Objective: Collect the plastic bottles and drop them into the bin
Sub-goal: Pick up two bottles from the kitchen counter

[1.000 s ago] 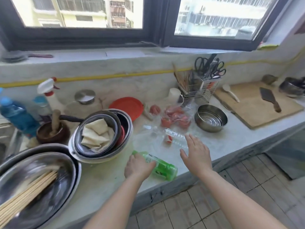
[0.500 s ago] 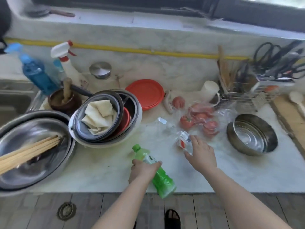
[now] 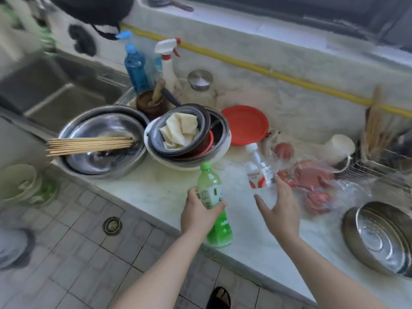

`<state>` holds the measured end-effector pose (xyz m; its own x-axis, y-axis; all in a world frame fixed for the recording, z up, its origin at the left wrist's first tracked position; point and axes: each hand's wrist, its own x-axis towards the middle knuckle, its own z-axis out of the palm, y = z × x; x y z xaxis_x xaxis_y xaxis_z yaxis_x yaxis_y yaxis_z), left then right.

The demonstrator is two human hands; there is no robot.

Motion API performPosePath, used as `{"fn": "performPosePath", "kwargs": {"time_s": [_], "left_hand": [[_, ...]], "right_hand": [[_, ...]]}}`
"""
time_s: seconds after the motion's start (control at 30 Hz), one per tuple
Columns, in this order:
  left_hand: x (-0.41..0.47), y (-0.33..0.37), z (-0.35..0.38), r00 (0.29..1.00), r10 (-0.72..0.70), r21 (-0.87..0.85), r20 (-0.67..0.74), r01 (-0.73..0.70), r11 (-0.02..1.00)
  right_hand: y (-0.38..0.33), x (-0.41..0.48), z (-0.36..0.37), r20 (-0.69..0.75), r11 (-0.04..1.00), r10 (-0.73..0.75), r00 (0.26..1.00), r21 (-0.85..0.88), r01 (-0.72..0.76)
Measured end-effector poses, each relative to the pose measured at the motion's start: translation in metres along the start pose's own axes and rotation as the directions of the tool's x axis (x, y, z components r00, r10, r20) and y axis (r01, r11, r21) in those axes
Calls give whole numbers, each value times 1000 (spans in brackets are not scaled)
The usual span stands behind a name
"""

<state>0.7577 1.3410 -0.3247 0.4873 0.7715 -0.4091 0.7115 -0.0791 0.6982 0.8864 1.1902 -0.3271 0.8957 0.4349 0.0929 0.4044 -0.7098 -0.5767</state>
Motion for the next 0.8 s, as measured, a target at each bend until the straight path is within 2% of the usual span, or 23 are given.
{"fn": "performPosePath", "kwargs": {"time_s": [0.1, 0.2, 0.27, 0.4, 0.5, 0.6, 0.8], "left_hand": [[-11, -2, -38, 978, 173, -14, -117, -176, 984], [-13, -13, -80, 951, 226, -37, -209, -238, 970], [-9, -23, -112, 940, 196, -99, -279, -231, 968], [0, -61, -194, 909, 107, -251, -404, -222, 942], [4, -109, -267, 858, 45, -267, -511, -208, 941], [4, -164, -341, 770, -18, -247, -638, -182, 952], [-21, -276, -470, 573, -166, -266, -803, -94, 959]], "right_hand": [[-40, 9, 3, -36, 988, -131, 991, 73, 133], [-94, 11, 14, -95, 956, -241, 966, 147, 253], [-134, 5, 27, -120, 924, -316, 941, 188, 334], [-218, -18, 68, -67, 868, -418, 906, 264, 420], [-284, -43, 109, -19, 840, -465, 885, 307, 448], [-353, -74, 152, 18, 797, -528, 849, 356, 488], [-484, -146, 237, 109, 679, -684, 721, 456, 576]]}}
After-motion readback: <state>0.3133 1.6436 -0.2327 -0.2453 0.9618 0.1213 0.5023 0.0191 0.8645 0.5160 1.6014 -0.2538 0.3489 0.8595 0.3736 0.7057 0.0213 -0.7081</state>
